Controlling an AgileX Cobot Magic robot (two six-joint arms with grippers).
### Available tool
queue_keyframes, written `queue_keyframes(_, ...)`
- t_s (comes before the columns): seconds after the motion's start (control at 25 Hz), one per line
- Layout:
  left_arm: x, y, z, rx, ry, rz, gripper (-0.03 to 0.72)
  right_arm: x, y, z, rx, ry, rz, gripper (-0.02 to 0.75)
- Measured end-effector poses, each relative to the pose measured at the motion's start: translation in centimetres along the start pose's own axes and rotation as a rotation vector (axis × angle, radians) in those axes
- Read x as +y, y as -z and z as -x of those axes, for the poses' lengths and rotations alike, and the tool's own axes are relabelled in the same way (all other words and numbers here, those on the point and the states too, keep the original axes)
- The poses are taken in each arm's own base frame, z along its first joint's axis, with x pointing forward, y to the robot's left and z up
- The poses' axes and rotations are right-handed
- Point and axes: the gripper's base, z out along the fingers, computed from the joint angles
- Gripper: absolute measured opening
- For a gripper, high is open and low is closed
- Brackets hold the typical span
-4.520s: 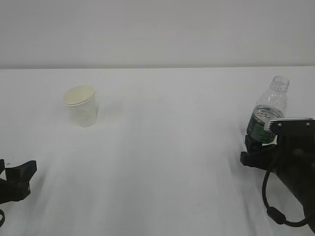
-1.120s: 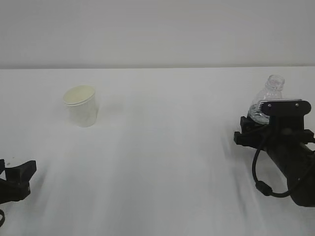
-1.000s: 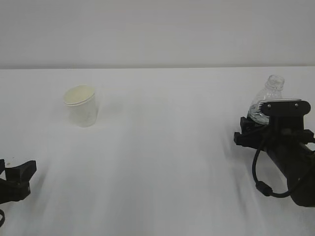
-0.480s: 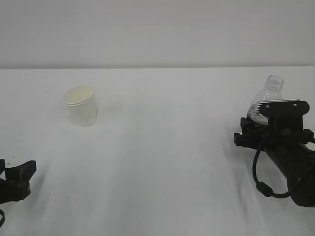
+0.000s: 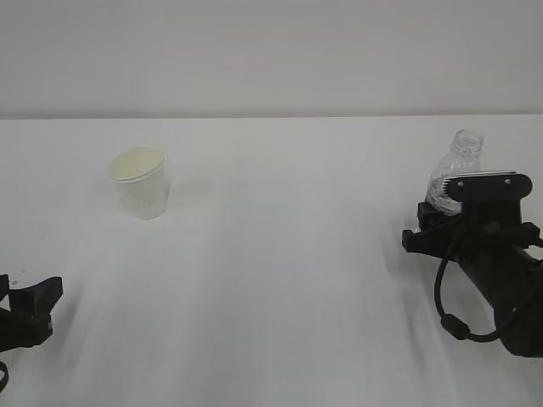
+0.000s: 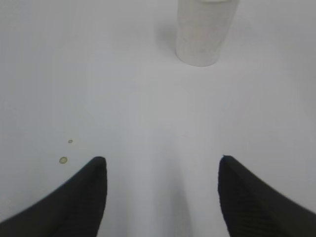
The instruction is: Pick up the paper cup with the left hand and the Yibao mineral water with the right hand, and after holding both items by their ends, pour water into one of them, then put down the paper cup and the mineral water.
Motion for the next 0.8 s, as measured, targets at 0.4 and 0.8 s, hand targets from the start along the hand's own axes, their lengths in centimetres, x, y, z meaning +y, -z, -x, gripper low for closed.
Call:
queue_keyframes(0.4, 0.0, 0.0, 0.0, 0.0, 0.0, 0.0, 0.499, -0.02, -0.04, -0.04, -0.011, 0.006, -0.003, 0.476)
queue_keyframes(0.8, -0.02, 0.0, 0.0, 0.0, -0.001, -0.002, 0.498, -0.1, 0.46, 0.49, 0.002, -0.002, 0.006, 0.475)
